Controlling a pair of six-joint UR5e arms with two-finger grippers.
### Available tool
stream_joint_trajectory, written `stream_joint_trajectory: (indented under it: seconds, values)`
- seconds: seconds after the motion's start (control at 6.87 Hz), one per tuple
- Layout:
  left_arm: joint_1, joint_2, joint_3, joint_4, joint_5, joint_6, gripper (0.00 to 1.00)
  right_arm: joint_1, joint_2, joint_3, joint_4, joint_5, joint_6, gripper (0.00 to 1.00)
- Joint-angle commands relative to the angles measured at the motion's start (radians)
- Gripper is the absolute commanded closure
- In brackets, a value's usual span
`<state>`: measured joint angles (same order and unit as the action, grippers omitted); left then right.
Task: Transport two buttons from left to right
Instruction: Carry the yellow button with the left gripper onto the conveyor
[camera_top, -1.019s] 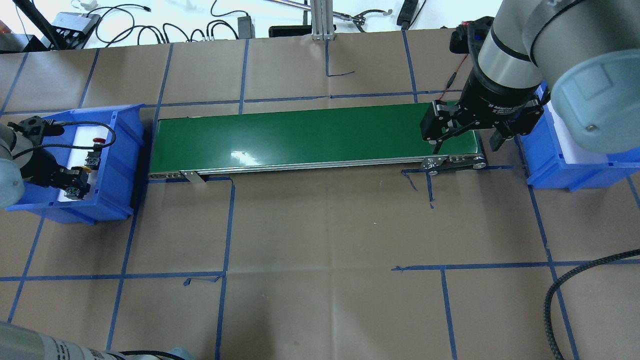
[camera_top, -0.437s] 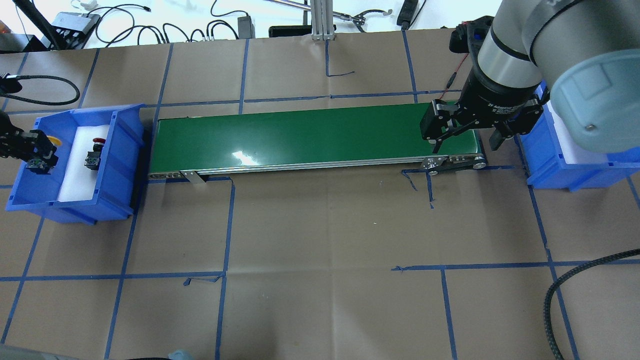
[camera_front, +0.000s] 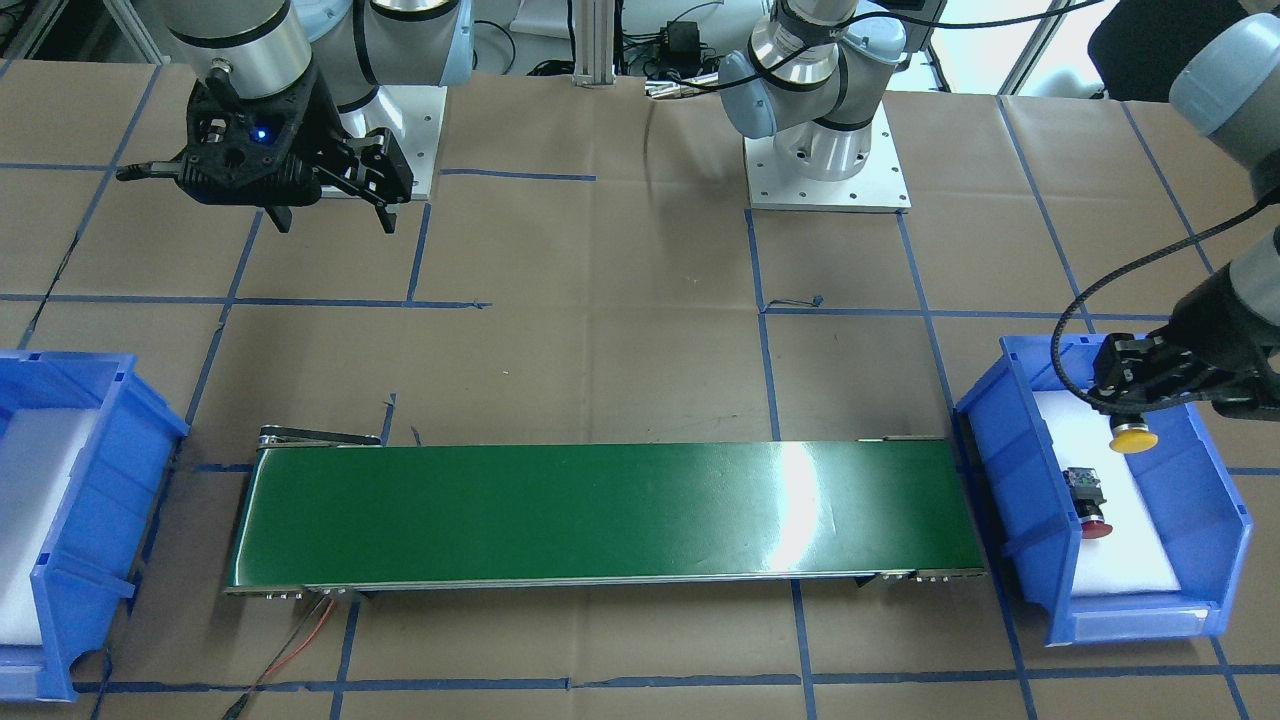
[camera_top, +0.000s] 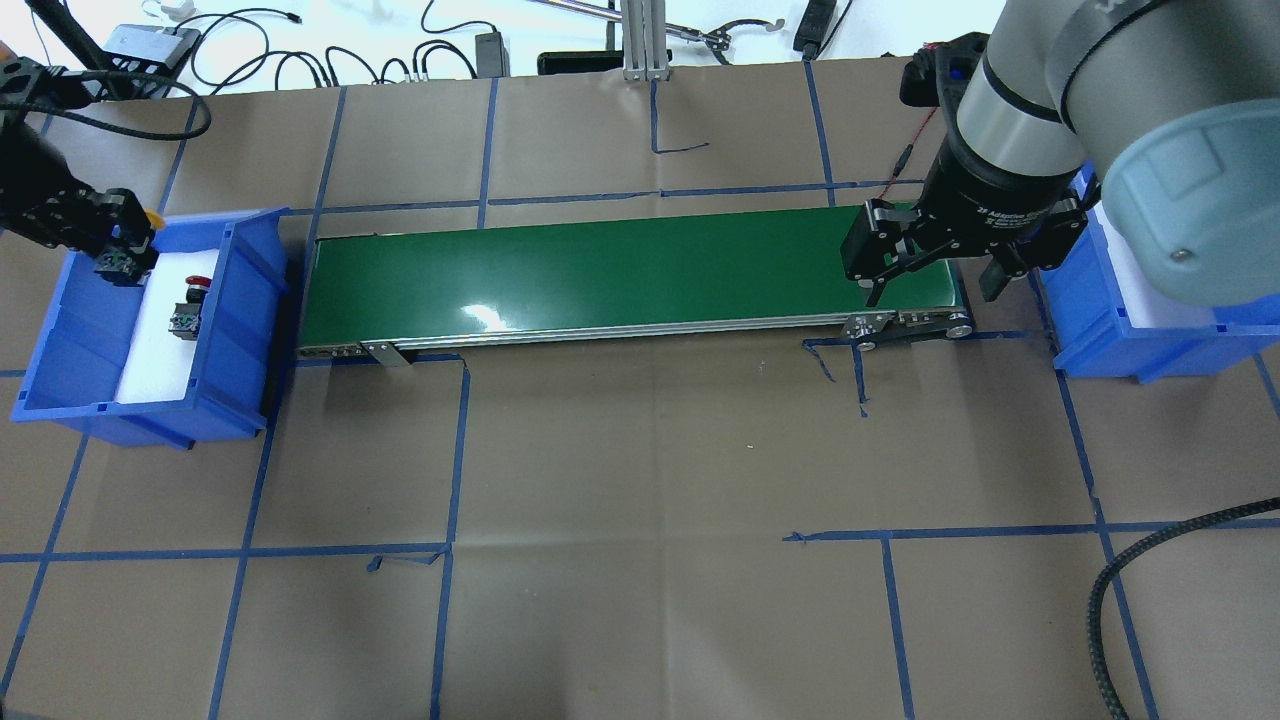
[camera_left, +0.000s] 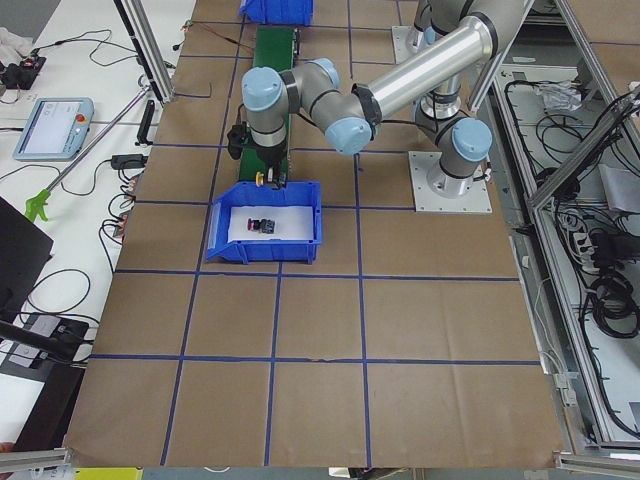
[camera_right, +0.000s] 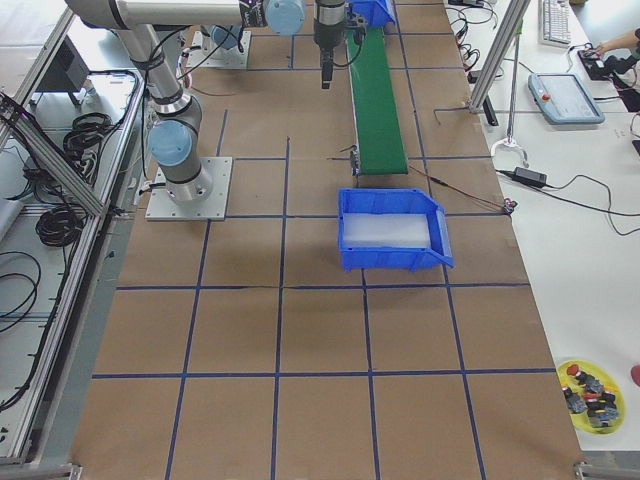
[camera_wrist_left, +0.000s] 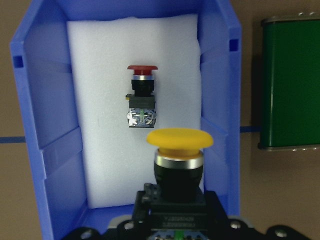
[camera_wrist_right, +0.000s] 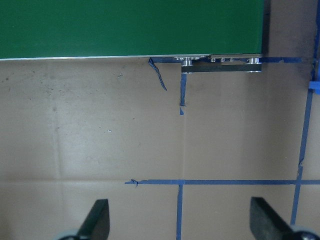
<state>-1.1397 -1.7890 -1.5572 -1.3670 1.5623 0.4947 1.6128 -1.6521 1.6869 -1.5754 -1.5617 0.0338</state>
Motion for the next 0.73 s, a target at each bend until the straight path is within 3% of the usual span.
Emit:
stream_joint_trajectory:
  seconds: [0.0,0.29,0.58]
  values:
    - [-0.200,-0.012,0.012,0.005,0.054,-0.207,1.00,-0.001,0.000,-0.001,0.000,0.002,0.000,0.00]
    - [-0.291,-0.053,-0.023,0.029,0.041,-0.350,1.00,-0.001,0.000,0.002,0.000,0.002,0.000,0.00]
    - [-0.331,-0.108,-0.069,0.139,0.042,-0.377,1.00,-0.001,0.000,0.004,0.000,0.002,0.000,0.00]
